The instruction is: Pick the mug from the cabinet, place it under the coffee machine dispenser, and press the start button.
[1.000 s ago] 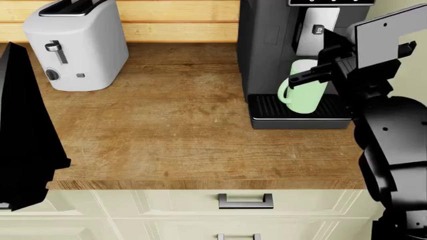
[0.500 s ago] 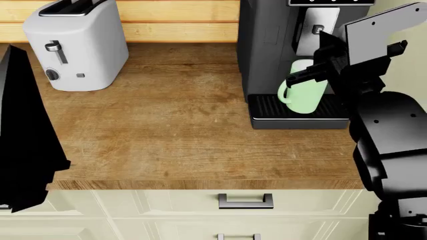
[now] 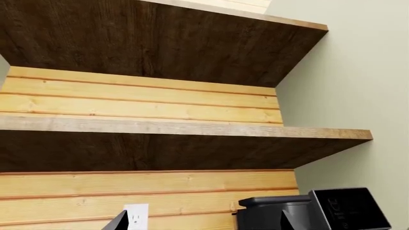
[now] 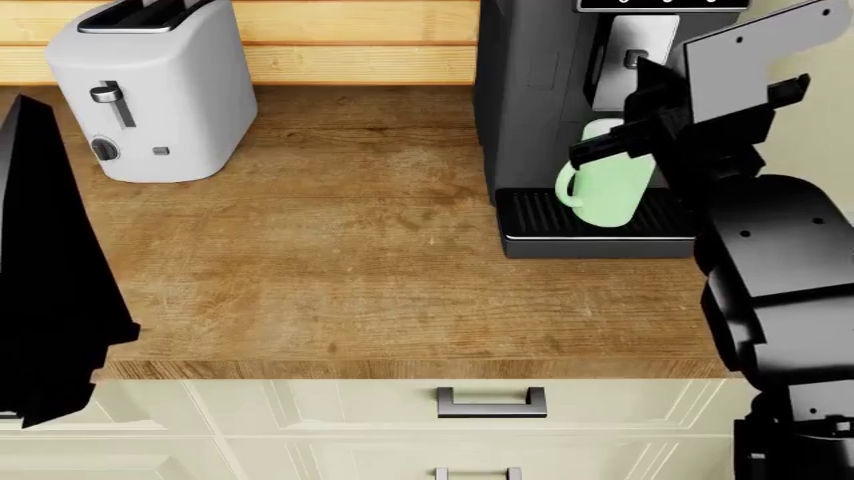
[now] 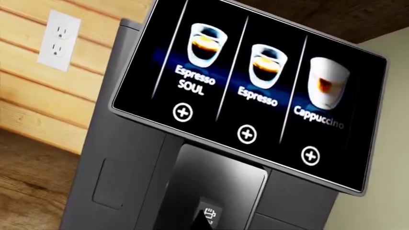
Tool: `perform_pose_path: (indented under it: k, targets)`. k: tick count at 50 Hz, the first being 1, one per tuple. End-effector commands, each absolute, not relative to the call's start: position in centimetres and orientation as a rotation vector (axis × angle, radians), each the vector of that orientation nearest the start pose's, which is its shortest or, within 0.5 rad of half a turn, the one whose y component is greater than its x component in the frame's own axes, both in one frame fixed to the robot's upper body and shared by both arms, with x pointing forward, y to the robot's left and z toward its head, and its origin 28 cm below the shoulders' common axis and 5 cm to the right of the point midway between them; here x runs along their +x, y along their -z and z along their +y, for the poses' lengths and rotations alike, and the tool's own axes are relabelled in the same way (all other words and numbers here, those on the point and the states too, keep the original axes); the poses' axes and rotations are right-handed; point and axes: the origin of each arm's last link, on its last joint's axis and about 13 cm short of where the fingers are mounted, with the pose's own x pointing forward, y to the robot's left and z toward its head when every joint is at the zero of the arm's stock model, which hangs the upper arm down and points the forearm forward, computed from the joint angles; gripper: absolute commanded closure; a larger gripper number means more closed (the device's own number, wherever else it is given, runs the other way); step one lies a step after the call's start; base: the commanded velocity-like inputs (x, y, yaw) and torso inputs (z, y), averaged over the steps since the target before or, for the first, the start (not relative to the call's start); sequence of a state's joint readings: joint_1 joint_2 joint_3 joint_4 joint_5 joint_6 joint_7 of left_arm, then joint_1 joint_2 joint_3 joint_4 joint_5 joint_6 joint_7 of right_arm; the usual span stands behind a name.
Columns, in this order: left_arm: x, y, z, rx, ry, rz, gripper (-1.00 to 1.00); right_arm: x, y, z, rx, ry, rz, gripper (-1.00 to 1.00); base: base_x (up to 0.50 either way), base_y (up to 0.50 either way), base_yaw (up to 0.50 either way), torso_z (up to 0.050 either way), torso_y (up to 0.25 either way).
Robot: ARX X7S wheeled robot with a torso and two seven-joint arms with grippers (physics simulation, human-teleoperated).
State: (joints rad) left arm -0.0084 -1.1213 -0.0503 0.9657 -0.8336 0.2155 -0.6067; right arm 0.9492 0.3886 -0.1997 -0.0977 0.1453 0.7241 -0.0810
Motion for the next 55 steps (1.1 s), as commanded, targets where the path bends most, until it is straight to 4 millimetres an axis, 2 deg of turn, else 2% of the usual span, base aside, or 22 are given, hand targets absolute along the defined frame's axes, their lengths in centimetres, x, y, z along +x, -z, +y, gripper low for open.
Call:
perform_pose_path:
  k: [1, 55]
  targets:
    - [13.8, -25.3, 26.6, -0.037, 0.239, -0.796, -1.00, 33.7, -26.1, -16.2, -0.334, -0.059, -0.240, 1.00, 0.00, 0.00, 0.00, 0.000, 0.000]
    - [13.7, -25.3, 26.6, -0.036, 0.233, -0.794, -1.00, 34.9, -25.8, -16.7, -0.349, -0.013, -0.215, 1.00, 0.00, 0.00, 0.00, 0.000, 0.000]
